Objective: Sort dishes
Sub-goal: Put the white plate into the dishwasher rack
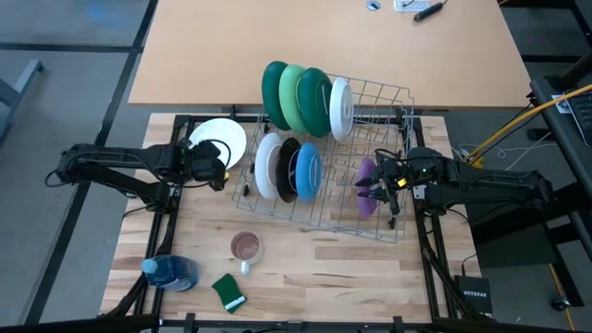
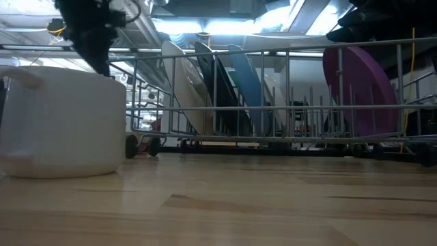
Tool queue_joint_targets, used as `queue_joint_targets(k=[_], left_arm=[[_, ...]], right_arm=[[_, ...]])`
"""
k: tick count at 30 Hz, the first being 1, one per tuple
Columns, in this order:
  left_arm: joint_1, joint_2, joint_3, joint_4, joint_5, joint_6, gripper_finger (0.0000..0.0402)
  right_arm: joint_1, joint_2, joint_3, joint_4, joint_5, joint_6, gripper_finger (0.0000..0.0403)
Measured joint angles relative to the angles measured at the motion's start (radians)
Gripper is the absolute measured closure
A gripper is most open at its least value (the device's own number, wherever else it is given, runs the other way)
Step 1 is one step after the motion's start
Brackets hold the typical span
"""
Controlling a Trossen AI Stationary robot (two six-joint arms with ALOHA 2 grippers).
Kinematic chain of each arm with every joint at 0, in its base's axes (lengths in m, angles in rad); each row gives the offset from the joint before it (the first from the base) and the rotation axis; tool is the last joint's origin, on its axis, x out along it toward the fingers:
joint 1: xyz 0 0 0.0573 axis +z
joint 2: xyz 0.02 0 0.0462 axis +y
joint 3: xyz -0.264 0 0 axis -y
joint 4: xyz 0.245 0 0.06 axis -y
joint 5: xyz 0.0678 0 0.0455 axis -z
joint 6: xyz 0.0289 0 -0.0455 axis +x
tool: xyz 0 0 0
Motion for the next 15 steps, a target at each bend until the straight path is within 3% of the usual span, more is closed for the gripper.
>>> queue_joint_targets(k=[7,15], left_arm=[[0.000,0.000,-0.159,0.116,0.058,0.003,0.0212],[0.000,0.000,-0.322,0.337,0.060,0.143,0.0212]], right_arm=[[0.000,0.000,0.001,-0.003,0.000,0.000,0.0242],[0.000,0.000,0.001,-0.004,0.000,0.000,0.0242]])
